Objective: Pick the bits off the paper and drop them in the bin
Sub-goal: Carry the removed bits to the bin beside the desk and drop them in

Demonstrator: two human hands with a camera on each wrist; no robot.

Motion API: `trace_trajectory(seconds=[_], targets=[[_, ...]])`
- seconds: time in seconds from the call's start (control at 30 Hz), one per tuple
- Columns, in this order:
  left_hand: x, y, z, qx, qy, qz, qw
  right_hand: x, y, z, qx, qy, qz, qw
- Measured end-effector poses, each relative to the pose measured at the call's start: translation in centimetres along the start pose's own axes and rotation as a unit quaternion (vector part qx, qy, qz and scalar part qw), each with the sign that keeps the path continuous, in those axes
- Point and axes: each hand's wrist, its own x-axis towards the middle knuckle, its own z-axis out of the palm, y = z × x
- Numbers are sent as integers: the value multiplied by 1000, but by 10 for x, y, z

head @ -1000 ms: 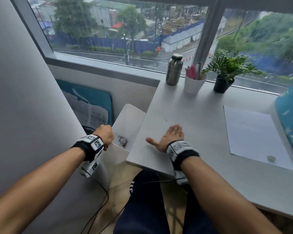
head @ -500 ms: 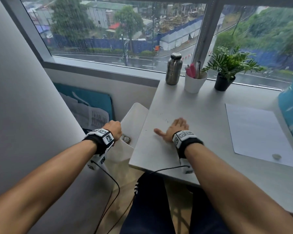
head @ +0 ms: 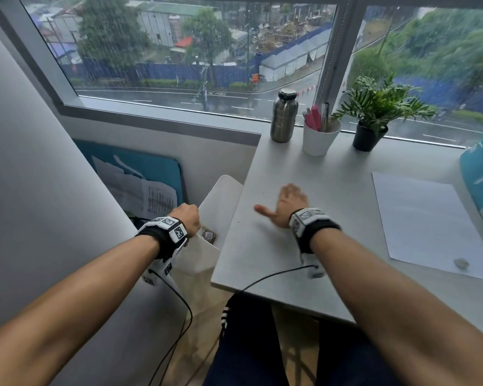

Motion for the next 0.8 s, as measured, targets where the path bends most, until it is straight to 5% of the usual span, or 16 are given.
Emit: trace_trajectory(seconds=[0.1,0.27,0.37,0.5,0.63,0.8], targets=[[4,0,-2,4,-8,6,1000,3,6,-1,10,-49,61,997],[14,2,-10,-14,-32,2,999,-10,-92,19,17,-91,-140,986],[15,0,-10,-12,-30,9,999,-6,-106,10,20,-97,-198,975],[11,-3,-9,-17,-16,-2,1000,17,-42,-11,16,5,-110,994],[6,-5,-7,-11,-28,3,1000,12,-1,-2,-12,-70,-2,998],[-3,-4,-4,-6,-24,-6,1000,-40,-92,24,-13,-100,-187,977]])
